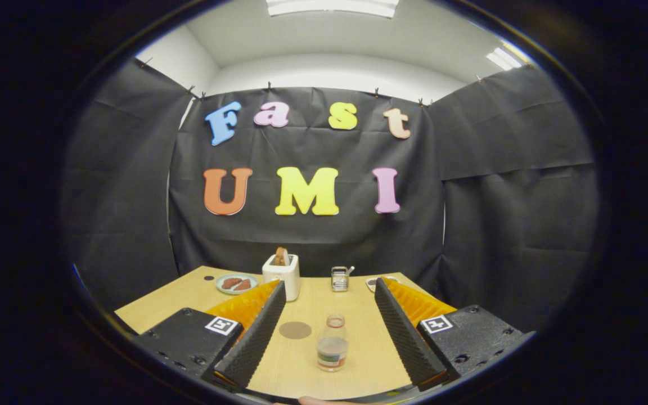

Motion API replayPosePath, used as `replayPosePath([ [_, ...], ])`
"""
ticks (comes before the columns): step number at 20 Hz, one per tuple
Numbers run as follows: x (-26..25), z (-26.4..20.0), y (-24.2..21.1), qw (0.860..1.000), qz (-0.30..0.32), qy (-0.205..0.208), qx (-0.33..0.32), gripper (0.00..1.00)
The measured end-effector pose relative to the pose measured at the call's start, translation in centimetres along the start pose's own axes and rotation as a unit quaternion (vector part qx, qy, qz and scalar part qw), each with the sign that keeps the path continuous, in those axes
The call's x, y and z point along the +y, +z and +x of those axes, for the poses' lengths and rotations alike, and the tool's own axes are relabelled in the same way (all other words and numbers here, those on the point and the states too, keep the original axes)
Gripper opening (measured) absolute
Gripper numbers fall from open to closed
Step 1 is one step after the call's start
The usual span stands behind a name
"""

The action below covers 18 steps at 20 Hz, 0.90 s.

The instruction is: Take the bottle from table, then pour the juice into the cup, finally place the bottle on the coaster

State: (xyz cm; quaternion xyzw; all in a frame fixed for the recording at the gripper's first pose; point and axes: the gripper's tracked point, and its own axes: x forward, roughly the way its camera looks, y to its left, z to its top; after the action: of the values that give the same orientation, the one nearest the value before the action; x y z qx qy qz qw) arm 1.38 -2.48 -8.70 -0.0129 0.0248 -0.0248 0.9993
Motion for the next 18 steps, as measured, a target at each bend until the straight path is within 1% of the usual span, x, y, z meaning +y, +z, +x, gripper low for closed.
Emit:
replayPosePath([
  [10, -0.6, 2.5, -5.6, 1.000, -0.007, -0.005, -0.001, 1.00],
  [14, -0.6, 3.2, -7.5, 1.000, 0.011, -0.002, -0.004, 1.00],
  [18, -1.0, 4.4, -9.9, 1.000, 0.011, -0.005, -0.003, 1.00],
])
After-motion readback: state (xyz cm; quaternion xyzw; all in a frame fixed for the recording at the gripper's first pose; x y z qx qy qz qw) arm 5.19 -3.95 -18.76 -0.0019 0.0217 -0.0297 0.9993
